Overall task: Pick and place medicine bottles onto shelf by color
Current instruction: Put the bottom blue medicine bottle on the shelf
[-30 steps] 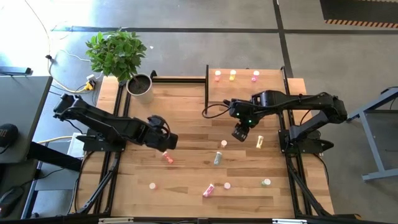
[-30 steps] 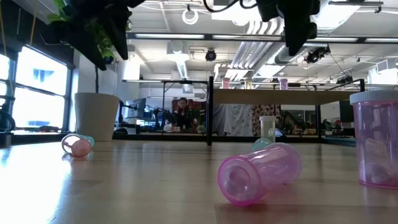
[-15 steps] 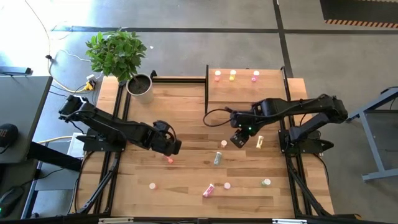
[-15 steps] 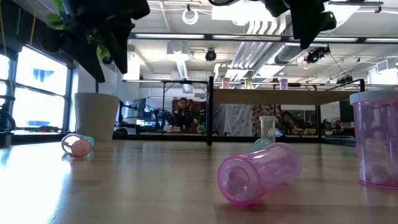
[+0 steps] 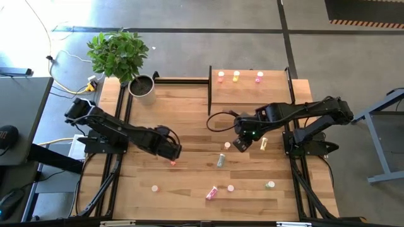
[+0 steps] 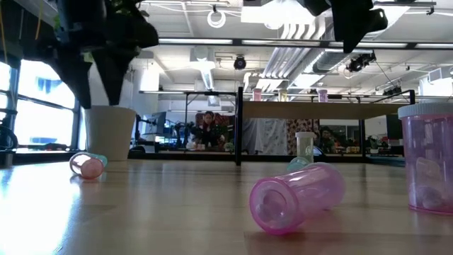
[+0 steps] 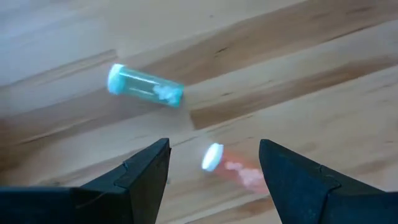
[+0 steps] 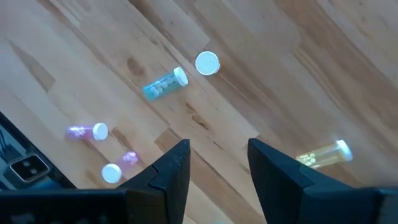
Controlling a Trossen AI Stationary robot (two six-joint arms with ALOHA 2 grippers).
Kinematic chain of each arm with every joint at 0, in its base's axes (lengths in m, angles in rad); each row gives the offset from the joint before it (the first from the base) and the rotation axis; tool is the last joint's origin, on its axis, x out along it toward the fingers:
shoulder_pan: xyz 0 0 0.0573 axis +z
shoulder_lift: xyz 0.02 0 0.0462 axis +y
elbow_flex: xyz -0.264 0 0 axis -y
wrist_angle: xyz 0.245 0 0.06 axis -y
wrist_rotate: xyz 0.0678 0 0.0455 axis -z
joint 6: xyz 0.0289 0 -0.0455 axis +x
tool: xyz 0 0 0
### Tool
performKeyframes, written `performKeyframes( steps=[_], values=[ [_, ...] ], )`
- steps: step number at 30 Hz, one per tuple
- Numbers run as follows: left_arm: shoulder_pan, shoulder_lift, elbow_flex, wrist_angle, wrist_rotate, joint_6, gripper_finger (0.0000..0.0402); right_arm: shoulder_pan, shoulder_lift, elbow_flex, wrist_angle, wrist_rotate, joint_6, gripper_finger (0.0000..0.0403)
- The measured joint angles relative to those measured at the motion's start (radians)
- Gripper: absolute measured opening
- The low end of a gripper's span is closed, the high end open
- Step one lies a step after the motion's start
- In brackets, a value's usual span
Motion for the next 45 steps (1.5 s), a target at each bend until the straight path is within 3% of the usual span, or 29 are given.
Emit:
performKeyframes(
  steps=[8, 18, 22, 26, 31, 36, 45],
  values=[
    [0.012, 0.026, 0.001, 0.115, 0.015, -0.077, 0.0239, 0.000, 0.000, 0.000, -0.003, 0.000, -0.157, 0.0152],
    [0.035, 0.041, 0.002, 0.621, -0.085, 0.096, 0.0239, 0.000, 0.000, 0.000, 0.000, 0.006, -0.223, 0.0152],
    [0.057, 0.040, 0.003, 0.749, -0.086, 0.176, 0.0239, 0.000, 0.000, 0.000, -0.001, 0.006, -0.219, 0.0152],
    [0.075, 0.040, 0.042, 0.777, -0.079, 0.264, 0.0239, 0.000, 0.000, 0.000, 0.000, 0.017, -0.170, 0.0152],
    [0.092, 0.035, 0.100, 0.695, -0.076, 0.399, 0.0239, 0.005, 0.000, 0.000, 0.001, 0.024, -0.052, 0.0152],
    [0.116, 0.031, 0.191, 0.419, -0.092, 0.493, 0.0239, 0.039, 0.000, 0.000, 0.023, 0.027, 0.105, 0.0152],
    [0.166, 0.011, 0.305, 0.048, -0.211, 0.695, 0.0239, 0.120, 0.000, 0.000, 0.093, 0.122, 0.334, 0.0152]
  ],
)
